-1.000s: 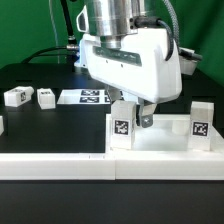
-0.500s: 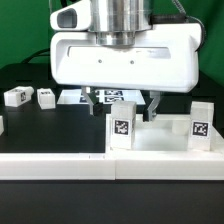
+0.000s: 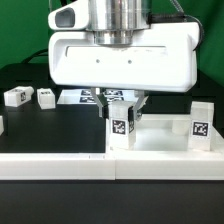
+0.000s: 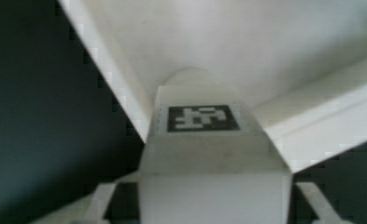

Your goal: Assemble square table

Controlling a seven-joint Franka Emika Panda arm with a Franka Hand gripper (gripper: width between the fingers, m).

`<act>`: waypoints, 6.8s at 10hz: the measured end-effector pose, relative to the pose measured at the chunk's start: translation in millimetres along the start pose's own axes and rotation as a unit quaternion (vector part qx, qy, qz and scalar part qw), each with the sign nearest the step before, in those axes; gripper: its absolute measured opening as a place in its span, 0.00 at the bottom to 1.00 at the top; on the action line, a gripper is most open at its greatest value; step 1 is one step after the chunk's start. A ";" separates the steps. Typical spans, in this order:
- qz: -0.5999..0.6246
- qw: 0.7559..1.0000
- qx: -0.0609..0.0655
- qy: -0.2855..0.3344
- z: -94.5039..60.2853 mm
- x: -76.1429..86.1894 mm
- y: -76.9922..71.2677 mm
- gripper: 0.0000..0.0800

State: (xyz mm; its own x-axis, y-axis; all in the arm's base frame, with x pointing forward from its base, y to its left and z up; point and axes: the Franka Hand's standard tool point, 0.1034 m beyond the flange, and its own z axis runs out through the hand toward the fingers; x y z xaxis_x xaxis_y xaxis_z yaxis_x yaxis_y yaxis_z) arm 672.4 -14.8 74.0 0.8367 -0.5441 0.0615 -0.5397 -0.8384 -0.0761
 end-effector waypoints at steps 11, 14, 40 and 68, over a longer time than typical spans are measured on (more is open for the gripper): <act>0.613 0.789 0.018 -0.038 1.0 -3.7 4.9 0.36; 0.577 0.816 0.012 -0.034 3.1 -5.8 4.8 0.45; 0.532 0.845 0.027 -0.042 2.8 -4.5 0.7 0.36; 0.543 0.834 -0.024 -0.095 -25.8 -102.6 -26.1 0.81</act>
Offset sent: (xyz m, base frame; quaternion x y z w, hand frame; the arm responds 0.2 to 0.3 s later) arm 0.0056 -0.0001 -0.0020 0.0251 -0.0420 0.3834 0.9223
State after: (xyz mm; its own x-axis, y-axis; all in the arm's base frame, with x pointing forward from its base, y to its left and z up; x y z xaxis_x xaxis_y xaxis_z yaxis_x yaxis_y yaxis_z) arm 598.3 62.1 95.4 -0.1501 -0.9728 -0.1766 -0.9883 0.1425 0.0551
